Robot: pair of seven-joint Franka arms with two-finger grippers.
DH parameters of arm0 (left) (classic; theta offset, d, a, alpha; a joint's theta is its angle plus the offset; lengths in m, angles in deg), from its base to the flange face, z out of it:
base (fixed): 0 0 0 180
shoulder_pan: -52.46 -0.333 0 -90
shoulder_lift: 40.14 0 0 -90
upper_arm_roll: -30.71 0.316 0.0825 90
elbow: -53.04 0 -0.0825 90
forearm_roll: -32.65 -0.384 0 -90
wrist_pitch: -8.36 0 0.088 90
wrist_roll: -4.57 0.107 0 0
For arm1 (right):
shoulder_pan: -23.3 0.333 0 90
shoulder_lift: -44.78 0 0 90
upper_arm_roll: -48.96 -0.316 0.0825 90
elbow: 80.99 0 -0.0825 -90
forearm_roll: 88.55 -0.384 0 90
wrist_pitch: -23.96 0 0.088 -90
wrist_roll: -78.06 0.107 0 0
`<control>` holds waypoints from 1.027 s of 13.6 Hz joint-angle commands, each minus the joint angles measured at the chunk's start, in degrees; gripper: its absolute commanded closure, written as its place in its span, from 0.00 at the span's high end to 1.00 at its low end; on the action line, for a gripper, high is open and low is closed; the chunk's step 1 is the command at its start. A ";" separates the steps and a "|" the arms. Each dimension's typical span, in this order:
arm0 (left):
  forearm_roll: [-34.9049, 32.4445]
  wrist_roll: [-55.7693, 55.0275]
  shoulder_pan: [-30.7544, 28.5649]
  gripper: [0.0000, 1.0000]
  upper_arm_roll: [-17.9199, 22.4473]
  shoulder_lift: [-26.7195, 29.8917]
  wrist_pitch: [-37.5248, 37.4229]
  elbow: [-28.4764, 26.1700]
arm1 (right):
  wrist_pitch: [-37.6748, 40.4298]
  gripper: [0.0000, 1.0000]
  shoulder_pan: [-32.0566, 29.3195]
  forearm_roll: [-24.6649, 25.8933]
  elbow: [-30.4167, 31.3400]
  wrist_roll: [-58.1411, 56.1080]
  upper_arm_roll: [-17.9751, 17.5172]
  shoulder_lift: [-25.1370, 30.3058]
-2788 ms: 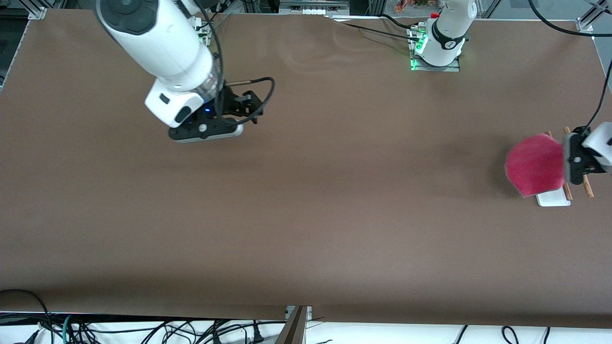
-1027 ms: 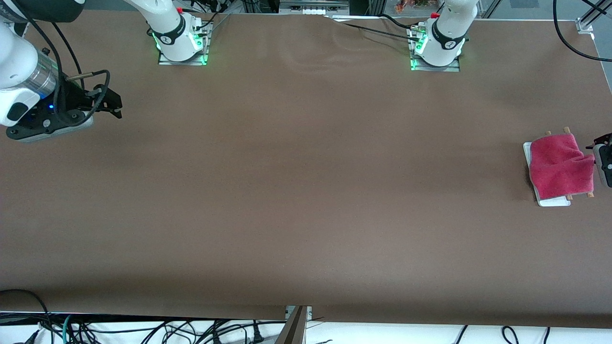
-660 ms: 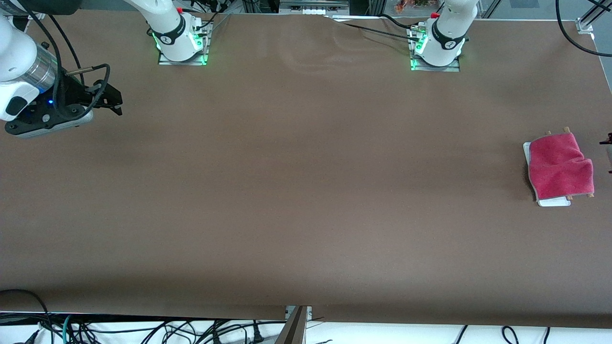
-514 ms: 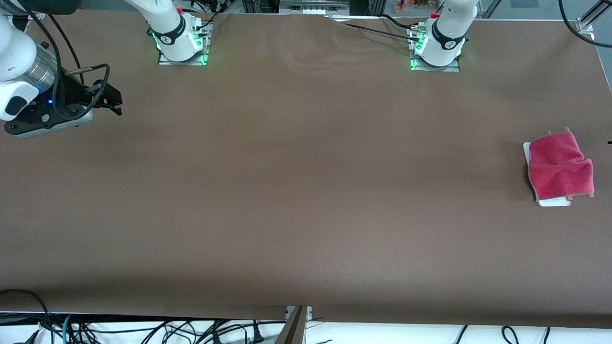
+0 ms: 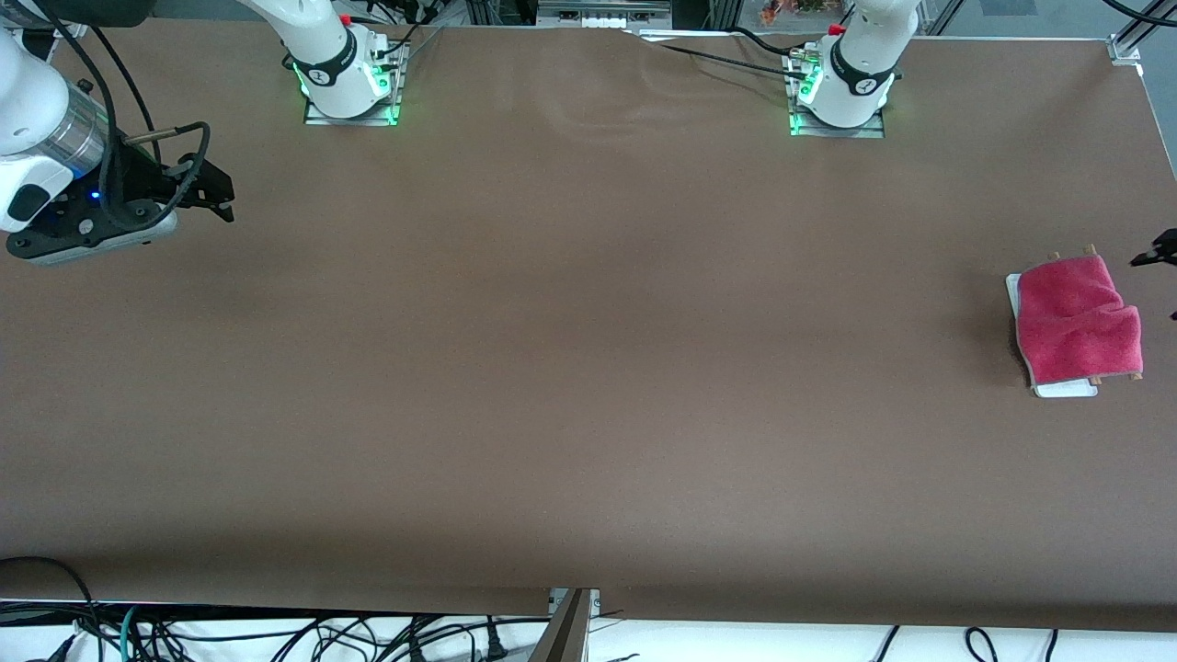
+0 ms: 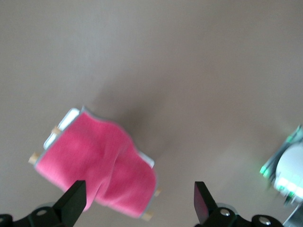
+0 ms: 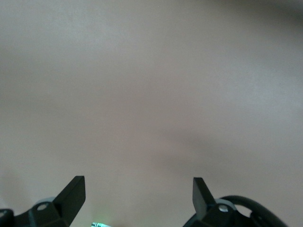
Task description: Pass towel and hang on rack
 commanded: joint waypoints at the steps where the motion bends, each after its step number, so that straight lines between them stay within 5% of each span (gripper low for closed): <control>1: 0.75 -15.64 -0.04 1.00 -6.73 2.25 -1.70 -0.87 | 0.43 1.00 -0.33 0.44 -0.35 -0.09 -0.35 0.60; 3: 0.93 -28.82 1.70 1.00 -9.57 4.69 -2.41 -2.00 | 0.52 1.00 -0.42 0.44 -0.35 0.26 -0.35 0.60; 6: 0.93 -46.50 11.09 1.00 -7.04 9.08 -2.50 -3.23 | 0.52 1.00 -0.42 0.35 -0.35 0.44 -0.35 0.60; 11: 6.43 -60.43 30.16 1.00 9.98 17.35 -1.79 -5.78 | 0.52 1.00 -0.24 0.26 -0.35 0.44 -0.61 0.60; 13: 10.50 -61.50 34.75 1.00 17.03 22.52 0.82 -11.64 | 0.43 1.00 -0.24 0.26 -0.35 -0.18 -0.44 0.60; 14: 9.98 -61.23 35.20 1.00 17.06 25.60 3.19 -15.59 | 0.43 1.00 -0.24 0.26 -0.35 -0.27 -0.44 0.69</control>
